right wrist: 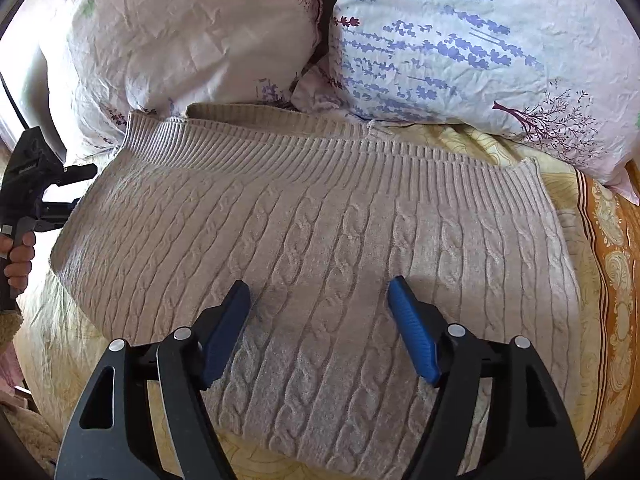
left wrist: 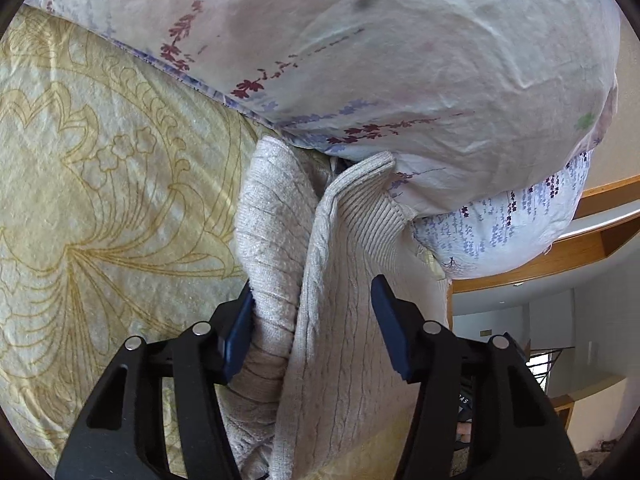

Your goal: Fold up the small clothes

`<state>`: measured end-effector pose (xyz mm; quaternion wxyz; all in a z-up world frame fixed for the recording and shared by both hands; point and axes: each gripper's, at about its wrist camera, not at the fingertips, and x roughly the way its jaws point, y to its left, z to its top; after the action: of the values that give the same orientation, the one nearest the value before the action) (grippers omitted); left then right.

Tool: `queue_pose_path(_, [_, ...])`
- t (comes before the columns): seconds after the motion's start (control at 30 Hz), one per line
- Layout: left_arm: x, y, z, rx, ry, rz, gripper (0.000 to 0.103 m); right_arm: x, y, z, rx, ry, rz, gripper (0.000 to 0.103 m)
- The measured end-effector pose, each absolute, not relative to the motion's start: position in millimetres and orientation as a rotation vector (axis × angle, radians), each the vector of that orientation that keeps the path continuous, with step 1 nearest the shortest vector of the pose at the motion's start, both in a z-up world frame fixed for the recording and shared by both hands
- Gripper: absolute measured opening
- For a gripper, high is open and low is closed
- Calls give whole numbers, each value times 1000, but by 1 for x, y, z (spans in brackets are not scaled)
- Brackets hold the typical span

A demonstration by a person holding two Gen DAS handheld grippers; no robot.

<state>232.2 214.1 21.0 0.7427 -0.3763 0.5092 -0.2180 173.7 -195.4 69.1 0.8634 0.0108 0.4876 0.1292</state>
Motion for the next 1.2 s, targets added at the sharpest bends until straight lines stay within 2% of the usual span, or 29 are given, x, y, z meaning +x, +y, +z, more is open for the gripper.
queue_pose_path(0.1, [234, 206, 24, -798, 1122, -470, 55, 176, -194, 68, 20, 1023, 279, 78])
queue_pose_path(0.17, [236, 198, 26, -766, 1132, -460, 49, 177, -193, 67, 14, 1023, 280, 79])
queue_pose_path(0.23, [238, 190, 24, -741, 1155, -439, 29, 178, -191, 67, 8, 1024, 279, 80])
queue_pose_path(0.4, [237, 180, 27, -768, 1133, -436, 26, 178, -190, 66, 17, 1033, 282, 88])
queue_pose_path(0.6, [231, 155, 57, -828, 1056, -538, 25, 177, -195, 70, 65, 1037, 276, 89])
queue_pose_path(0.77, [232, 118, 81, -914, 1013, -668, 25, 173, -218, 74, 234, 1035, 322, 91])
queue_pose_path(1.2, [241, -2, 97, -1086, 1006, -944, 24, 165, -305, 80, 706, 971, 323, 91])
